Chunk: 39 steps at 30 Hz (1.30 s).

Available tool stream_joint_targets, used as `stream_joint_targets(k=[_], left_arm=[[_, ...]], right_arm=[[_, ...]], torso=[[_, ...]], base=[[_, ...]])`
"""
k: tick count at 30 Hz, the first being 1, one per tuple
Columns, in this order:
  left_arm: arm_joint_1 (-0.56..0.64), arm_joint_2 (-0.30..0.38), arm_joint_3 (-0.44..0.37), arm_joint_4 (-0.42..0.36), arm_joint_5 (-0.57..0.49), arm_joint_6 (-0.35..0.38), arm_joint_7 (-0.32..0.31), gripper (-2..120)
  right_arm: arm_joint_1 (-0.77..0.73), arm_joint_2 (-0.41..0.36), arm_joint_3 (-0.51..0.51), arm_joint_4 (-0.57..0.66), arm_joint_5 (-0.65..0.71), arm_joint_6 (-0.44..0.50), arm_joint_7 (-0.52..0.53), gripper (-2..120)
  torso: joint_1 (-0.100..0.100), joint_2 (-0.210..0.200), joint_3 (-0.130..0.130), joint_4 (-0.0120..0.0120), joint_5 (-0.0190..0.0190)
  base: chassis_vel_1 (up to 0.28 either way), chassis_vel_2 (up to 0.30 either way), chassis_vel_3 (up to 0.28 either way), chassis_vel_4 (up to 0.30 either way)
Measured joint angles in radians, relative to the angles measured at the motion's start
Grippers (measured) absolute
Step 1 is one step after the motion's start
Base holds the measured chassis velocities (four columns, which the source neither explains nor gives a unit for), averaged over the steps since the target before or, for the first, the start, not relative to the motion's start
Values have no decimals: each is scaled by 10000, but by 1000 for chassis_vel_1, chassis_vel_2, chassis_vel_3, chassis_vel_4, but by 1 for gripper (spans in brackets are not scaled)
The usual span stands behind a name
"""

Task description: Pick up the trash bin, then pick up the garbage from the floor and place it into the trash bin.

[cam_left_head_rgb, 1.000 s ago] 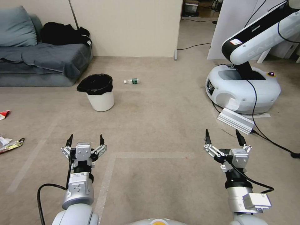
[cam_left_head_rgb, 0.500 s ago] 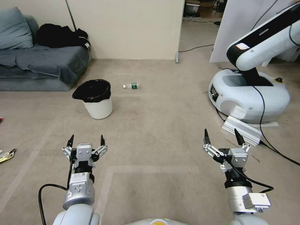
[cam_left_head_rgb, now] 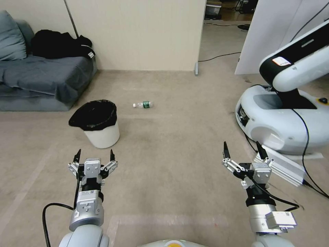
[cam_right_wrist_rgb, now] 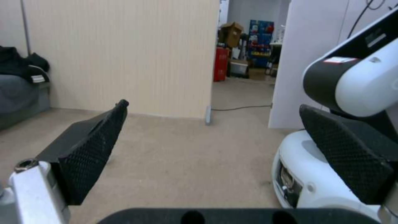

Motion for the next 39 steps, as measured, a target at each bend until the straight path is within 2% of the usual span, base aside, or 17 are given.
stream_joint_targets(k=[2,16,23,25,26,27,28,31,33,35,39], left_arm=[[1,1,-11,-6,13,6,-20,100],[25,-6,-181,-148,91,70,-362,100],[24,-8,-191,-147,91,77,-397,100],[19,-8,-206,-149,89,78,-416,100],[15,-8,-214,-148,82,81,-421,100],[15,-8,-214,-148,82,81,-421,100],[14,-8,-221,-148,76,81,-424,100],[15,-7,-243,-148,59,85,-430,100],[15,-8,-253,-148,58,85,-430,100],[13,-8,-260,-148,51,86,-430,100],[1,-9,-272,-156,34,99,-431,100]], right_arm=[[-3,1,0,1,0,0,-5,100],[-13,0,39,-22,0,44,-103,100],[-33,0,44,-23,-1,44,-133,100],[-33,0,44,-22,-2,44,-139,100],[-36,2,48,-22,-2,45,-148,100],[-36,2,48,-22,-2,45,-148,100],[-36,1,52,-22,-1,46,-149,100],[-33,0,61,-25,-4,135,-201,100],[-33,0,61,-41,-5,182,-214,100],[-32,1,64,-55,-5,275,-228,100],[-23,1,69,-76,-5,406,-234,100]], torso=[[1,0,1,0,-11],[0,0,0,1,0],[0,0,1,-2,-10],[0,0,0,0,5],[1,0,0,-2,-15],[1,0,0,-2,-15],[1,0,1,-2,5],[1,-1,1,-1,-11],[1,0,1,1,4],[1,0,1,-2,-10],[1,0,1,-2,-6]], base=[[-240,252,240,-238],[-229,232,225,-227],[-234,225,217,-224],[-246,233,242,-222],[-245,204,236,-230],[-245,204,236,-230],[-213,204,229,-236],[-206,212,235,-193],[-162,194,214,-186],[-162,136,160,-144],[-110,110,109,-92]])
